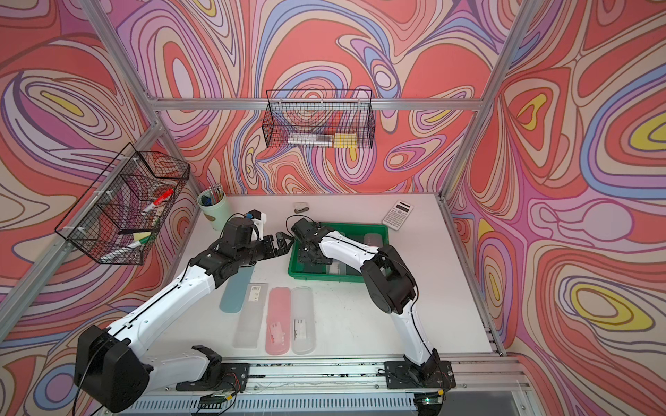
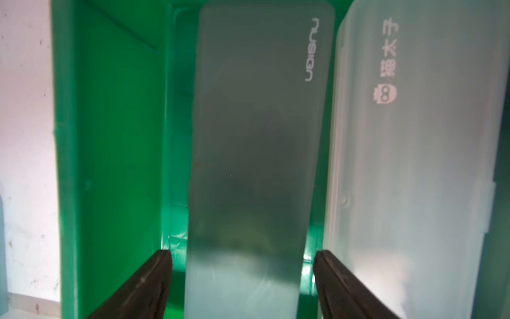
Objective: Put the pencil case into the storage box
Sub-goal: Place the pencil case at the storage box.
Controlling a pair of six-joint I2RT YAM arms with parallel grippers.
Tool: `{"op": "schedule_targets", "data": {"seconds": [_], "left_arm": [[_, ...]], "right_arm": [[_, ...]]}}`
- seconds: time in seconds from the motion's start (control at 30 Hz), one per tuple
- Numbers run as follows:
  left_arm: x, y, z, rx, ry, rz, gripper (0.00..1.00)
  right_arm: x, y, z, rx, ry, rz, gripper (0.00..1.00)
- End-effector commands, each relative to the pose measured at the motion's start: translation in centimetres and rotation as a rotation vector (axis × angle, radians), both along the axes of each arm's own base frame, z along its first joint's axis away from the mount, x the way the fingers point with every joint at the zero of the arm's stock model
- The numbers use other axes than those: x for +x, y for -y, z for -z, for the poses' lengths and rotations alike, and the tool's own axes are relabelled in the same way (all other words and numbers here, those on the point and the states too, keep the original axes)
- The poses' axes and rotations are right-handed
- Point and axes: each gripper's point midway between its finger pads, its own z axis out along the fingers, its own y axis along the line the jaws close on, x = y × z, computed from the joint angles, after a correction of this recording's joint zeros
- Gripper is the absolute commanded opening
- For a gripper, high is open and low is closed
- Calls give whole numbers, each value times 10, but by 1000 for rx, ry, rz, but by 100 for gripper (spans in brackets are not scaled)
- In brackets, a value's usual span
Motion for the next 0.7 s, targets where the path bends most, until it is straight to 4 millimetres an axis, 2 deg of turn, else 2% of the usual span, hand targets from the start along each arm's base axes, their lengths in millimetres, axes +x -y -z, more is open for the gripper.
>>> {"op": "schedule_targets", "data": {"seconds": [0.0, 0.2, 0.37, 0.53, 0.67], "left_arm": [[-2, 3, 4, 1, 8, 18, 99], [-10, -7, 24, 31, -28, -11, 99], [-18, -13, 47, 71, -72, -16, 99], [-27, -13, 72, 88, -134, 1, 99], [-28, -18, 86, 108, -161, -18, 99]], "right_arm": [[12, -5, -26, 30, 71, -9, 88], [18, -1, -67, 66, 163, -5, 89], [19, 22, -86, 131, 211, 45, 86], [12, 47, -88, 94, 222, 53, 84], [9, 54, -72, 8, 165, 38, 86]]}}
